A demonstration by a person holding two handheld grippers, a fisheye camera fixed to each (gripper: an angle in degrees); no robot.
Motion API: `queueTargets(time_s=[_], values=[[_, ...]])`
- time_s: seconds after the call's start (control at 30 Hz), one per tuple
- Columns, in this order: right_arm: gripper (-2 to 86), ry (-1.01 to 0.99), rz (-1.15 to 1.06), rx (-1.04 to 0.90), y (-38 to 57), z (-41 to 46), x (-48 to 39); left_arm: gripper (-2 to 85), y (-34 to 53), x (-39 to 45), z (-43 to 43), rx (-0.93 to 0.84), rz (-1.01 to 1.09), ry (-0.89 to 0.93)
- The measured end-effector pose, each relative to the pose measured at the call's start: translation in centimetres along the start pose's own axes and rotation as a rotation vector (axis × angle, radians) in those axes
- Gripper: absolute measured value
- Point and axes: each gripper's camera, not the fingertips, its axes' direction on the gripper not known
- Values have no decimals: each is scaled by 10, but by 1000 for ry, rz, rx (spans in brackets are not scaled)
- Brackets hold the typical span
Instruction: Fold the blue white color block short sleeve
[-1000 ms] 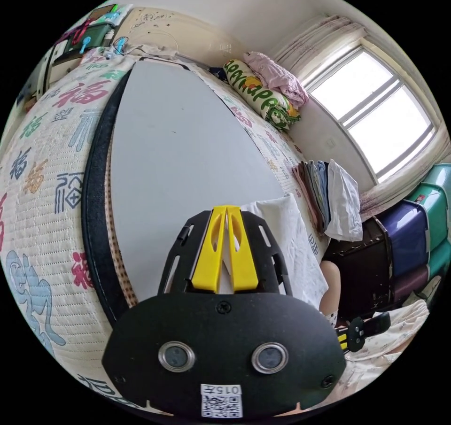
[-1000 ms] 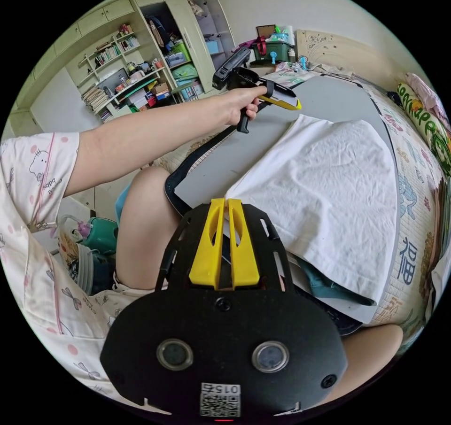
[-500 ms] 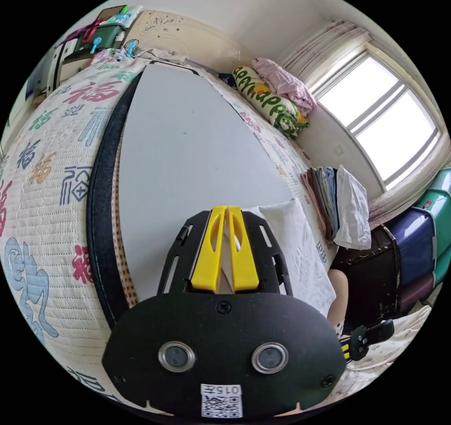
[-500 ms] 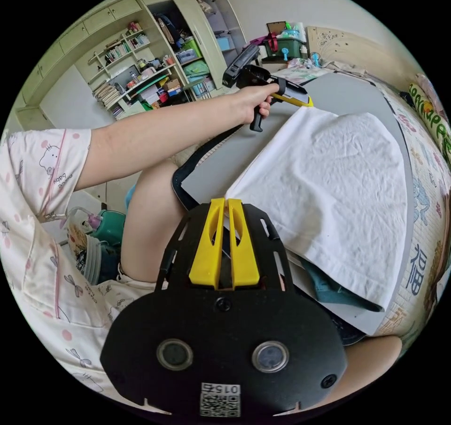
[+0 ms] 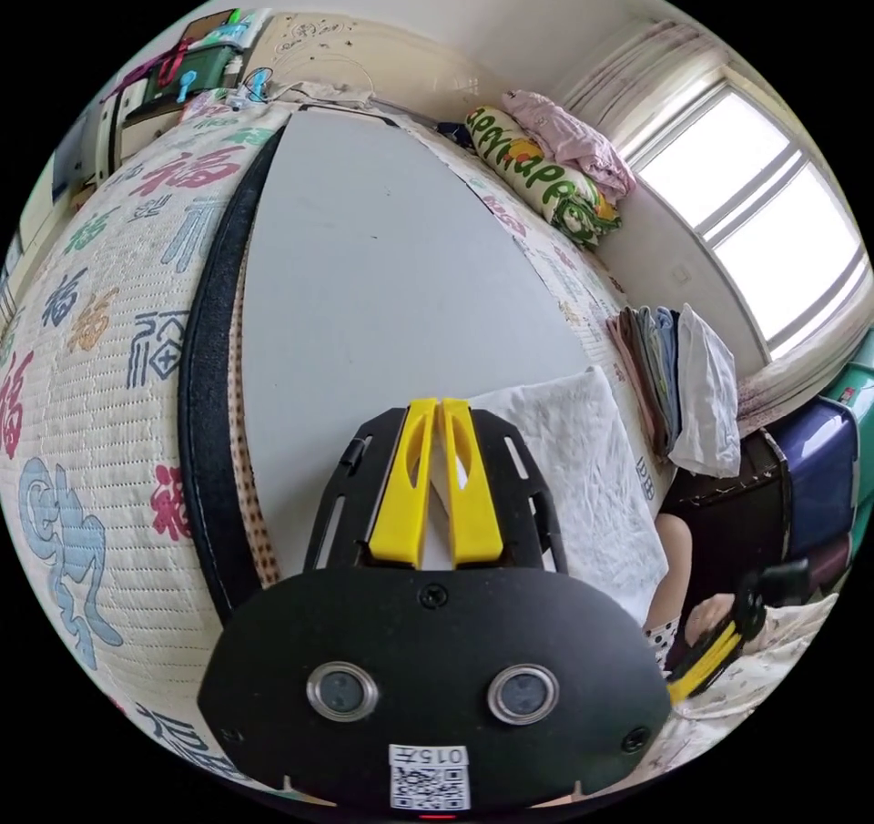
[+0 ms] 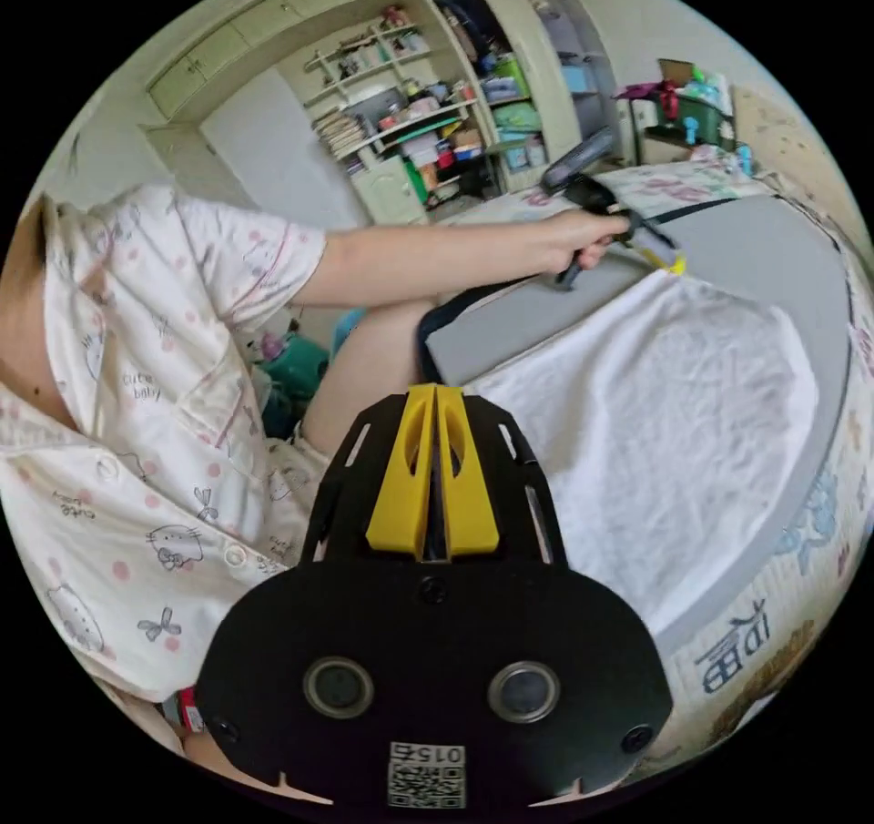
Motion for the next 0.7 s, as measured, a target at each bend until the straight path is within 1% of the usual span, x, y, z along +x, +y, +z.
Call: queueTargets(time_s=[0.07, 0.17, 0.23, 0.3, 0.37, 0.4, 0.47, 0.53, 0.57, 0.7], values=[[-8, 179, 179, 132, -34, -47, 58, -3, 8, 6, -21, 78, -22, -10], [-5, 317, 327, 257, -78, -82, 121, -6, 9, 37, -38, 128, 45, 20], [-5, 356, 366, 291, -111, -83, 151, -7, 1, 54, -33, 108, 71, 59], [-5, 402, 383, 279, -148, -70, 172, -8, -9, 65, -18, 63, 83, 90], [-5, 507, 380, 209, -197, -40, 188, -8, -18, 69, 0, 37, 61, 83], [-5, 526, 382, 175, -209, -32, 193, -8, -19, 69, 4, 37, 54, 77], [-7, 575, 428, 9, -247, -2, 218, -8, -25, 67, 19, 2, 31, 36], [-8, 642, 400, -96, -264, 17, 230, -9, -29, 63, 30, -36, 24, 19], [-8, 664, 365, -55, -274, 16, 228, -9, -31, 62, 33, -37, 24, 21], [-8, 607, 427, -12, -309, 3, 241, -9, -40, 72, 34, -40, 48, -31]])
